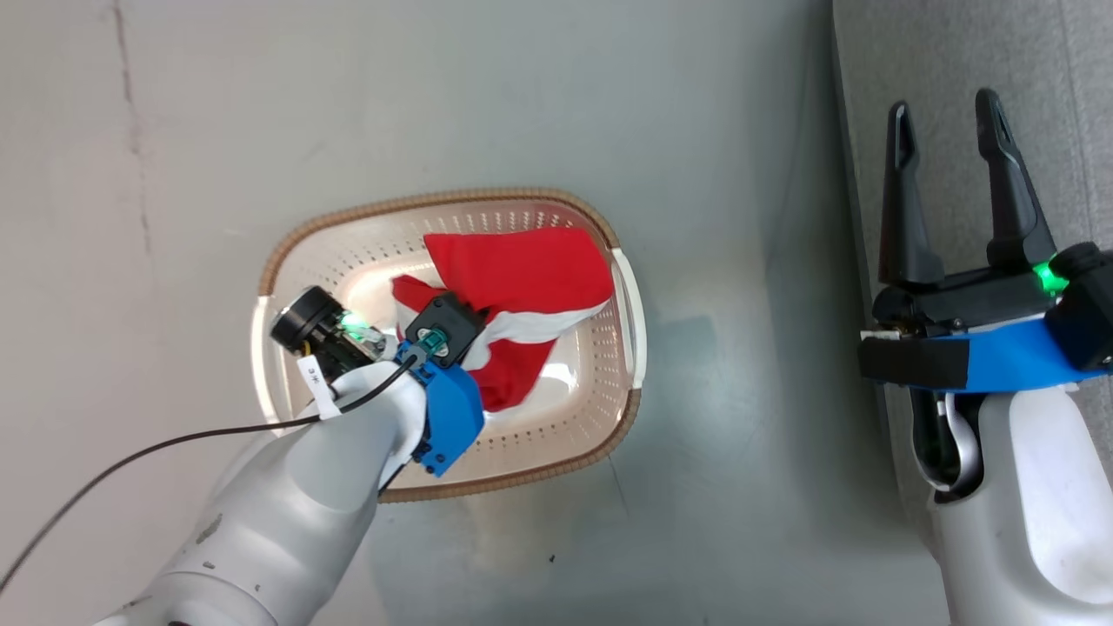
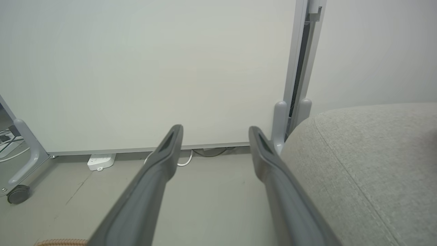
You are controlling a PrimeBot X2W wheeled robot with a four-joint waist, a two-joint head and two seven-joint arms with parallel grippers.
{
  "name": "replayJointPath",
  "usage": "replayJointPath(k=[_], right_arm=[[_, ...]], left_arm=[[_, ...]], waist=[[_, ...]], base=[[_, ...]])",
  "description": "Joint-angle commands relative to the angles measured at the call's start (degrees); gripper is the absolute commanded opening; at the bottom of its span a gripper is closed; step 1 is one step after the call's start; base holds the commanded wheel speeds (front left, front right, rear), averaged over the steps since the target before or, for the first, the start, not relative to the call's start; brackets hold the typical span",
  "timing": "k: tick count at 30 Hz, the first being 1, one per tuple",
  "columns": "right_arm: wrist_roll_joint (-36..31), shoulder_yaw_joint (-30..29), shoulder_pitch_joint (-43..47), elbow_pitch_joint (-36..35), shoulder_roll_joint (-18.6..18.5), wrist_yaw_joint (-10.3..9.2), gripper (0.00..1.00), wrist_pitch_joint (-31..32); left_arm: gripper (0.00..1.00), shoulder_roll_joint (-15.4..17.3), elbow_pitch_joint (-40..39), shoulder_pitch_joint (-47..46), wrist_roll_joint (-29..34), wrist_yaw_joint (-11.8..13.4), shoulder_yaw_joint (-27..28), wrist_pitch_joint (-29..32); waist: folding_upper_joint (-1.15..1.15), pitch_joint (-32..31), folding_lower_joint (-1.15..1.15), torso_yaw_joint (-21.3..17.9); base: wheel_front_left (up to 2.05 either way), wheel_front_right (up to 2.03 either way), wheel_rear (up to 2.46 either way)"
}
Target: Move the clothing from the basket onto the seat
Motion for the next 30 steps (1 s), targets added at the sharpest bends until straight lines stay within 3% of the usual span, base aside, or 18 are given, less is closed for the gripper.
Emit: replayJointPath(k=[1,15,30], right_arm=[[0.30,-0.16,0.65,0.10,-0.36,-0.04,1.00,-0.04],[0.55,-1.30,6.06,2.30,-1.04,-0.05,1.00,-0.04],[1.06,-1.34,11.61,4.71,-0.09,-0.04,1.00,-0.03]], left_arm=[[0.00,0.06,-0.87,0.46,-0.27,0.32,0.42,-0.49],[0.00,4.26,-20.78,8.49,0.85,2.50,9.47,-0.42],[0.00,4.38,-35.49,13.32,2.32,2.06,19.78,-0.42]], waist=[[0.00,-2.15,0.00,0.98],[0.00,-12.39,0.00,3.25],[0.00,-22.84,0.00,4.99]], base=[[0.00,0.00,0.00],[0.00,0.00,0.00],[0.00,0.00,0.00]])
